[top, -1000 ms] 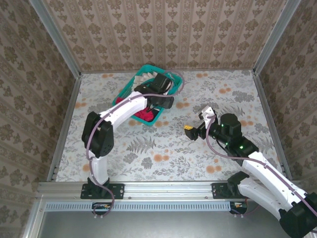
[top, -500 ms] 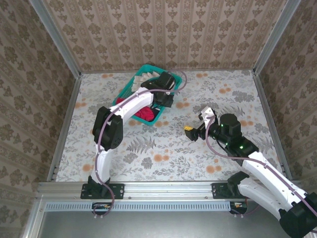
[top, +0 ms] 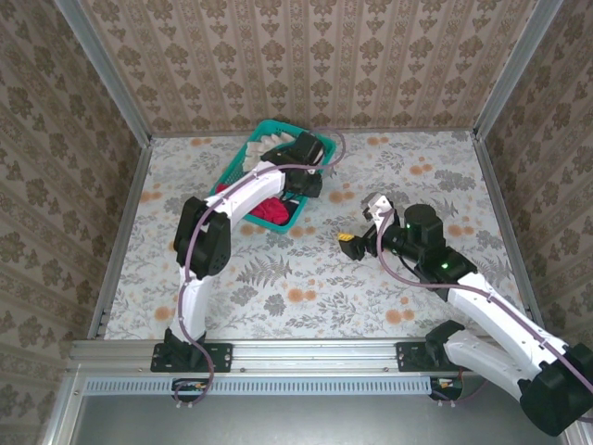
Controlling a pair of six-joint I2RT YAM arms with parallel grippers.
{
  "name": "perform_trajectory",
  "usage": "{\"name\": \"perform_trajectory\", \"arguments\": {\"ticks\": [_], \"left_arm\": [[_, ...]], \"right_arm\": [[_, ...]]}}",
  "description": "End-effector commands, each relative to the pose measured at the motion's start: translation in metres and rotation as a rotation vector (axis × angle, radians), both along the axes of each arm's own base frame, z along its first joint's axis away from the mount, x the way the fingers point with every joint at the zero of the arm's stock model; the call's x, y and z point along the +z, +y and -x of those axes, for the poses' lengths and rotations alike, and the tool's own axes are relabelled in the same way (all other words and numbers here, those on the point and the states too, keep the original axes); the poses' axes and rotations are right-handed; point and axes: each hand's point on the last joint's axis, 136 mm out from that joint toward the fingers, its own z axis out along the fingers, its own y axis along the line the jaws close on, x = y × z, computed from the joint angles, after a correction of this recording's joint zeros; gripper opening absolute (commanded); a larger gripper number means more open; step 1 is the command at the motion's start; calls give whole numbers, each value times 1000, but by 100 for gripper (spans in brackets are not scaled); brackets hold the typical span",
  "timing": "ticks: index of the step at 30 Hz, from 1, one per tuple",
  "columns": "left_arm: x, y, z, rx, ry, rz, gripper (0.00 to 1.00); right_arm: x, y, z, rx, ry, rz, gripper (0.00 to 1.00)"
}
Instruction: Fold and stack the t-shirts
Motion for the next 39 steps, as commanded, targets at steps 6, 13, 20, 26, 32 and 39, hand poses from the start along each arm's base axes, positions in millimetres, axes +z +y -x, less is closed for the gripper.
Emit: {"name": "perform_trajectory", "arguments": {"ticks": [6,13,20,26,32,39], "left_arm": [[-19,27,-15,90,33,-39,9],[-17,76,-36,169,19,-73,7],[-16,143,-57,240,22,-78,6],[-16,205,-63,267,37,-124,6],[-15,258,-74,282,52,-119,6],[-22,305,-93,329,71,-76,6]], "right_arm": [[21,8,-1,28,-42,-33,100],[33,32,-2,108,-63,-56,100],[54,86,-8,231,-127,-94,100],[57,122,-9,309,-130,-92,100],[49,141,-7,343,-108,-76,100],[43,146,-6,335,-91,-60,100]]}}
